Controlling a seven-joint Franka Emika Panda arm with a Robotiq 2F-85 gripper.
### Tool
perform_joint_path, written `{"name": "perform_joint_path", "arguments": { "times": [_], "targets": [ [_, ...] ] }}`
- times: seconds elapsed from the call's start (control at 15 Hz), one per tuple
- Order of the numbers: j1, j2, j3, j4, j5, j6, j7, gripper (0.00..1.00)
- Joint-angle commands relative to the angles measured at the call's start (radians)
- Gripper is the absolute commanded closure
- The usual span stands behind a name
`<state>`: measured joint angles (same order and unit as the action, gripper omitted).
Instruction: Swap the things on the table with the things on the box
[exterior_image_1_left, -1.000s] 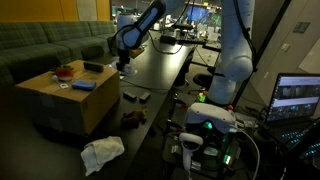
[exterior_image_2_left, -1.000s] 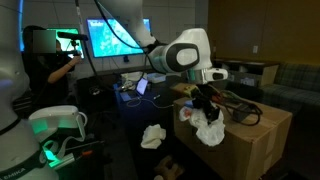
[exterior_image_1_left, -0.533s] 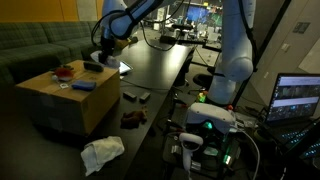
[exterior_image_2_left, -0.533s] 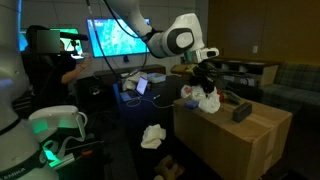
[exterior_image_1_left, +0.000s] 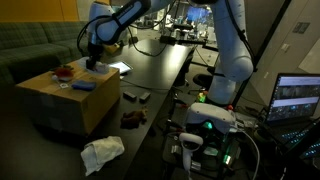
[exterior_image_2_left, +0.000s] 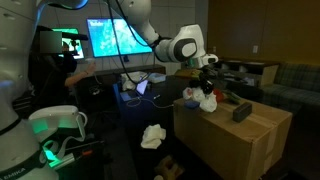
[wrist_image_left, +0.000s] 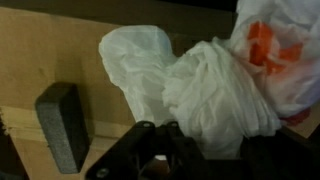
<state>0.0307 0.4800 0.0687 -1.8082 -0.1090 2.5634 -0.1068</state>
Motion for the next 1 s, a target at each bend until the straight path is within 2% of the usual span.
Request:
{"name": "perform_joint_path", "arguments": {
  "times": [0.0,0.27,0.33,0.4,0.53,0.93],
  "targets": [
    [-0.003,0.096,0.017,0.109,0.030,-0.005,-0.052,0.88],
    [0.028,0.162,-0.011,0.158,-0.007,0.022,-0.018,0.87],
    [0.032,0.177,-0.015,0.175,-0.009,0.021,-0.014,0.81],
    [0.036,0.184,-0.018,0.181,-0.011,0.027,-0.013,0.62],
    [0.046,0.188,-0.026,0.199,-0.018,0.032,-0.005,0.51],
    [0.032,0.140,-0.017,0.216,-0.002,0.039,-0.023,0.06]
  ]
}}
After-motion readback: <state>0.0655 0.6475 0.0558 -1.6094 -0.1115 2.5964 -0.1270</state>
